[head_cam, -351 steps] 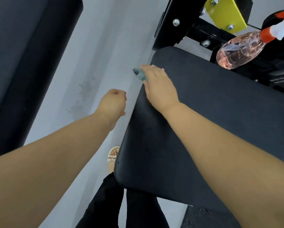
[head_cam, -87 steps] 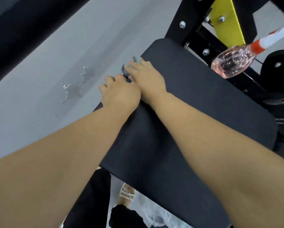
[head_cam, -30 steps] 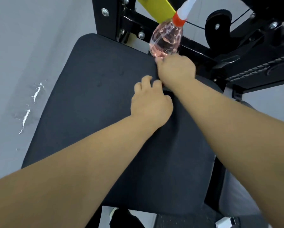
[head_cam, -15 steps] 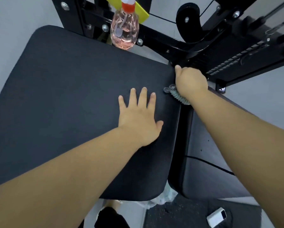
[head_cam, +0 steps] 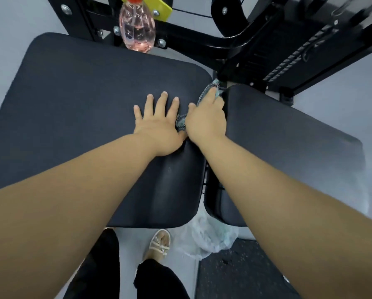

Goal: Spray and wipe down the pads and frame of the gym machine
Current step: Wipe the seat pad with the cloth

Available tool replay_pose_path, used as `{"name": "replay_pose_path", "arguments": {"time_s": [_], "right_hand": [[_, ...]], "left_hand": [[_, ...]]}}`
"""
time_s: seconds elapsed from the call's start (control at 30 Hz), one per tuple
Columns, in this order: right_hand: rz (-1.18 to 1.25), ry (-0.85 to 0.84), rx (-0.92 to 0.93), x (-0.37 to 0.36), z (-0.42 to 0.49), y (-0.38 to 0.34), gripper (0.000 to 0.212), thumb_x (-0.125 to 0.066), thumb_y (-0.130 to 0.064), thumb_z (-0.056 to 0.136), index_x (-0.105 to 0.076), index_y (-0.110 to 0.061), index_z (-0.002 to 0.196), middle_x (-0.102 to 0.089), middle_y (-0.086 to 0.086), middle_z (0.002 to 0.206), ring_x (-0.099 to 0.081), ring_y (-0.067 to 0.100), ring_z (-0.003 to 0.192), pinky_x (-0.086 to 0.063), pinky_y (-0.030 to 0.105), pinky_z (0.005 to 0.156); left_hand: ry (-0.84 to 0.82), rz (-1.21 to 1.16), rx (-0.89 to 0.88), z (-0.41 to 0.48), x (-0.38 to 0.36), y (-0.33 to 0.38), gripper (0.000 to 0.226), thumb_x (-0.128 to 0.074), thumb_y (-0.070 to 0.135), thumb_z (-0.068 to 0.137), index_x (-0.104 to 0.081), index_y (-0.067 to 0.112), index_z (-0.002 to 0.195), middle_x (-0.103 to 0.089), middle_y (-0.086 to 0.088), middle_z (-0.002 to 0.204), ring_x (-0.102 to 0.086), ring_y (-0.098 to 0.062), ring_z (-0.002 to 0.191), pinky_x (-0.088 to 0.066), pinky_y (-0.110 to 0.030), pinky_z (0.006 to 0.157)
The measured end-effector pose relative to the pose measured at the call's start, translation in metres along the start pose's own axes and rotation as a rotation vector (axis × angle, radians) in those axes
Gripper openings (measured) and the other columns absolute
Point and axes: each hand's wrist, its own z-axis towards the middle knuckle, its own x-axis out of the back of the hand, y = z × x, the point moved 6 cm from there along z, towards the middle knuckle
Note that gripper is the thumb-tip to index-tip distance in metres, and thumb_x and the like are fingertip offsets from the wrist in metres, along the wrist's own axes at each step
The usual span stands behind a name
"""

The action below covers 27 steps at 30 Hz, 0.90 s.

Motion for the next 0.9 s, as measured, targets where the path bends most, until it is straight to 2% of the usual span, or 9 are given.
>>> {"name": "replay_pose_path", "arguments": {"time_s": [0.13,0.2,0.27,0.4,0.5,0.6,0.7,0.8,0.9], "right_hand": [[0.040,-0.062,0.050,-0.008,-0.035,0.012,0.065,-0.036,-0.029,0.100,0.000,-0.006,0.149,-0.007,0.016,0.155,-0.030,0.030,0.135,-0.031,0.036,0.107],[0.088,-0.042,0.017,-0.005,-0.019,0.011,0.062,-0.034,-0.027,0.101,-0.002,-0.005,0.149,-0.009,0.016,0.155,-0.030,0.029,0.135,-0.030,0.035,0.107],[0.085,-0.021,-0.012,-0.004,0.004,0.002,0.059,-0.032,-0.024,0.101,-0.004,-0.004,0.149,-0.011,0.015,0.155,-0.028,0.027,0.136,-0.030,0.032,0.105],[0.101,0.070,-0.030,-0.003,0.009,0.002,0.055,-0.030,-0.024,0.101,-0.007,-0.008,0.149,-0.020,0.012,0.152,-0.046,0.024,0.122,-0.038,0.028,0.089],[0.111,0.093,-0.064,-0.004,-0.017,0.012,0.056,-0.031,-0.027,0.101,-0.006,-0.009,0.149,-0.027,0.012,0.147,-0.052,0.023,0.111,-0.036,0.026,0.077],[0.143,0.072,-0.088,-0.010,-0.053,0.020,0.059,-0.033,-0.027,0.101,-0.005,-0.009,0.149,-0.026,0.012,0.146,-0.050,0.026,0.112,-0.039,0.030,0.081],[0.176,0.075,-0.109,-0.022,-0.098,0.030,0.061,-0.037,-0.027,0.100,-0.006,-0.008,0.149,-0.027,0.013,0.145,-0.047,0.028,0.116,-0.038,0.034,0.088],[0.216,0.098,-0.152,-0.031,-0.141,0.042,0.062,-0.040,-0.026,0.099,-0.008,-0.009,0.149,-0.028,0.013,0.145,-0.044,0.028,0.119,-0.037,0.033,0.090],[0.229,0.126,-0.198,-0.033,-0.141,0.043,0.060,-0.038,-0.027,0.099,-0.010,-0.009,0.149,-0.030,0.012,0.143,-0.045,0.027,0.119,-0.037,0.033,0.090]], "left_hand": [[0.083,-0.152,0.047,-0.024,-0.002,-0.006,0.070,-0.040,0.035,0.095,0.001,0.024,0.151,0.011,-0.002,0.158,0.017,-0.027,0.144,0.002,-0.042,0.118],[0.153,-0.149,0.102,-0.044,-0.008,-0.010,0.068,-0.041,0.035,0.095,-0.004,0.024,0.151,0.004,-0.004,0.157,0.007,-0.028,0.144,-0.008,-0.041,0.118],[0.144,-0.101,0.127,-0.061,-0.018,-0.011,0.068,-0.040,0.041,0.095,-0.004,0.025,0.151,0.001,-0.005,0.157,0.003,-0.028,0.144,-0.011,-0.041,0.117],[0.032,-0.040,0.103,-0.069,-0.030,-0.011,0.071,-0.035,0.048,0.096,0.005,0.026,0.151,0.012,-0.004,0.158,0.011,-0.027,0.145,-0.004,-0.041,0.118],[-0.050,-0.038,0.088,-0.065,-0.028,-0.013,0.073,-0.037,0.046,0.096,0.007,0.025,0.151,0.015,-0.003,0.158,0.014,-0.027,0.145,-0.004,-0.041,0.118],[-0.054,-0.127,0.078,-0.067,-0.022,-0.011,0.069,-0.040,0.036,0.097,0.001,0.026,0.151,0.012,-0.002,0.158,0.013,-0.026,0.145,-0.002,-0.040,0.119],[0.048,-0.251,0.089,-0.076,-0.018,-0.012,0.059,-0.038,0.023,0.096,-0.014,0.023,0.151,0.000,-0.001,0.159,0.006,-0.023,0.145,-0.009,-0.037,0.117],[0.101,-0.206,0.085,-0.100,-0.027,-0.010,0.053,-0.034,0.020,0.096,-0.024,0.022,0.147,-0.012,-0.001,0.155,-0.005,-0.024,0.141,-0.022,-0.038,0.110],[0.091,-0.114,0.038,-0.119,-0.039,-0.011,0.051,-0.033,0.023,0.097,-0.024,0.024,0.147,-0.011,0.001,0.155,-0.008,-0.023,0.140,-0.024,-0.038,0.109]]}}
